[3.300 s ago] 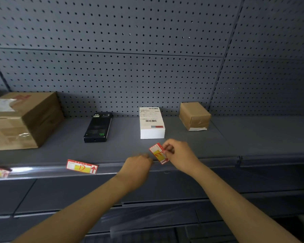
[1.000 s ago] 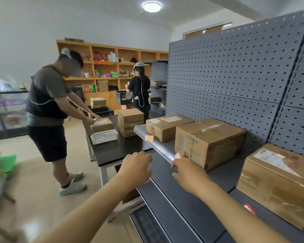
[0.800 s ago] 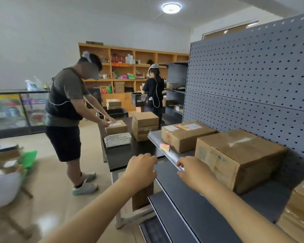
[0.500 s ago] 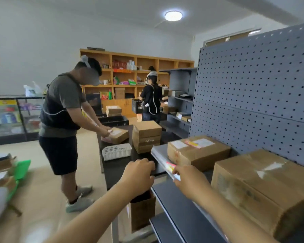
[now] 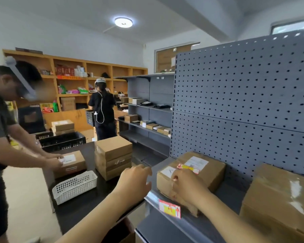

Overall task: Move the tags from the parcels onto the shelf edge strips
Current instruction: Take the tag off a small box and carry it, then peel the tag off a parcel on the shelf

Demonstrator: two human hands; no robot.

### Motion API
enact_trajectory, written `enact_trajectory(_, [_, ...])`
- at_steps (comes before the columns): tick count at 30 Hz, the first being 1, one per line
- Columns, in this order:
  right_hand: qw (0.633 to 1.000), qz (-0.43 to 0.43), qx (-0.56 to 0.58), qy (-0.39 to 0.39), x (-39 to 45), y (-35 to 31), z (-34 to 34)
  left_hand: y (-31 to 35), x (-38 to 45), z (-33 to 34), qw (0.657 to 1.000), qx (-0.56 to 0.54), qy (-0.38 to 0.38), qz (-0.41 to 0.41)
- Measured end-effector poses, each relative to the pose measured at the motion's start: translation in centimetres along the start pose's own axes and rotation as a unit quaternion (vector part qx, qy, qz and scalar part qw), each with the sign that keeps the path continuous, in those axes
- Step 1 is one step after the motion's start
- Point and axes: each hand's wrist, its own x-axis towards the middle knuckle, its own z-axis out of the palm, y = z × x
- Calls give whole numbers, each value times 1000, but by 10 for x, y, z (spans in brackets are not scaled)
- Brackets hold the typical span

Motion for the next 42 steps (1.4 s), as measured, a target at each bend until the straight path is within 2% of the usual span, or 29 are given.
enact_trajectory(8, [996, 55, 22, 61, 62, 39, 8, -11, 95, 36, 998, -23, -7, 66])
enact_trajectory(21, [990, 106, -87, 18, 102, 74, 24, -4, 199, 73, 977, -89, -8, 196])
enact_trajectory(24, [989, 126, -77, 16, 103, 73, 27, -6, 214, 82, 967, -109, -24, 228])
enact_trajectory(29, [972, 151, -175, 33, 102, 64, 33, -17, 227, 88, 947, -145, -41, 283])
enact_trajectory(32, [954, 175, -236, 58, 99, 58, 36, -25, 229, 87, 936, -184, -35, 297])
enact_trajectory(36, [940, 205, -247, 114, 93, 50, 35, -32, 222, 86, 928, -215, -44, 303])
enact_trajectory(39, [929, 240, -215, 182, 87, 45, 33, -36, 218, 84, 927, -206, -52, 309])
enact_trajectory(42, [925, 272, -98, 245, 78, 43, 34, -36, 219, 82, 927, -191, -64, 316])
